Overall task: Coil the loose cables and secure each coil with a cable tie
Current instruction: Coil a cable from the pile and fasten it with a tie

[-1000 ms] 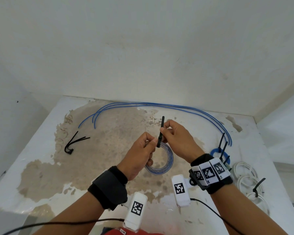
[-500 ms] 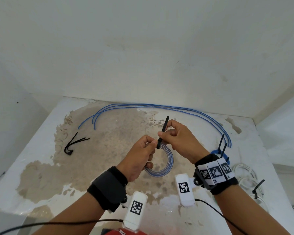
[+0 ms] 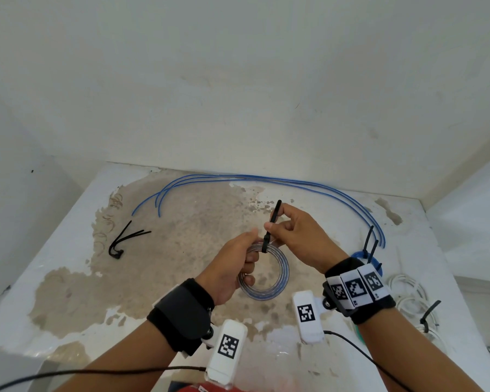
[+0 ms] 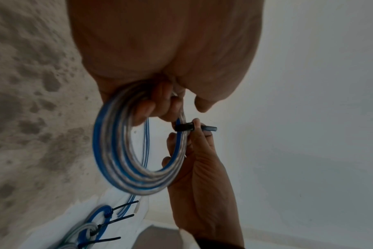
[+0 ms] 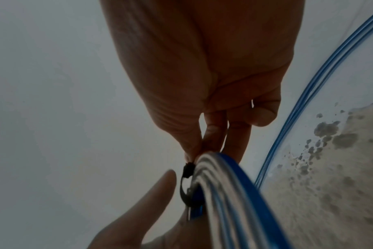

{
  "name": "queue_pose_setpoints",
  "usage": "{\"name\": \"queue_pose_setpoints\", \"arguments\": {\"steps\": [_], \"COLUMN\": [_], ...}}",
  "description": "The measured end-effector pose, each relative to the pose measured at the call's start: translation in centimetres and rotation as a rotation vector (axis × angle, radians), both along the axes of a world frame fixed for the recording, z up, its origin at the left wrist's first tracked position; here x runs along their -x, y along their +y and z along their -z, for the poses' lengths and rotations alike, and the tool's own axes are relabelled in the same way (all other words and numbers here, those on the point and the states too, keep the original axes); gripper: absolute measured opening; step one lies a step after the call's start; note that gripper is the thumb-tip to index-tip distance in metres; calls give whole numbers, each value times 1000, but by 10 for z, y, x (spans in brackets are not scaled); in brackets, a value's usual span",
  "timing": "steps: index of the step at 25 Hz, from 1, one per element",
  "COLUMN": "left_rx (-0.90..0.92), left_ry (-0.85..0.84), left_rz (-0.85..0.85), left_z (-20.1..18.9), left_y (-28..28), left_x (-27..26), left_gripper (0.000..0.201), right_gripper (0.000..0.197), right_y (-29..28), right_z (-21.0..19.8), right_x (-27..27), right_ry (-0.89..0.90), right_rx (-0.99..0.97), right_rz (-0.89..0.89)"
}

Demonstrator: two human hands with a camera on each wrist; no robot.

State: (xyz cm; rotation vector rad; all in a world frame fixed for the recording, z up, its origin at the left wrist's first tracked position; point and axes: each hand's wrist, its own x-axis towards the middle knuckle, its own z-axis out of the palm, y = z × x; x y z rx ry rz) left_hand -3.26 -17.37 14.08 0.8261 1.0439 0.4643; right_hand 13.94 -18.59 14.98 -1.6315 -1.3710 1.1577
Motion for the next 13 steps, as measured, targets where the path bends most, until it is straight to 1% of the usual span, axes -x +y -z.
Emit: {"name": "queue_pose_setpoints", "arguments": {"steps": [3, 5, 11, 13], "left_rx": [-82, -98, -139, -146], "left_ry": [87, 91, 84, 76], "left_rz": [-3, 0, 4, -2], "left_z": [2, 2, 1, 1], "left_y": [-1, -2, -2, -3], "left_x": [0, -1, -2, -2], "left_gripper": [36, 38, 28, 28], "right_gripper": [10, 11, 14, 14], "right_y": [-1, -1, -2, -3], "right_z": [-3, -4, -9, -12], "right_x": [3, 4, 6, 7], "right_ry": [-24, -55, -6, 1], "right_rx": [-3, -15, -23, -34], "right_rz": [-6, 19, 59, 54]}}
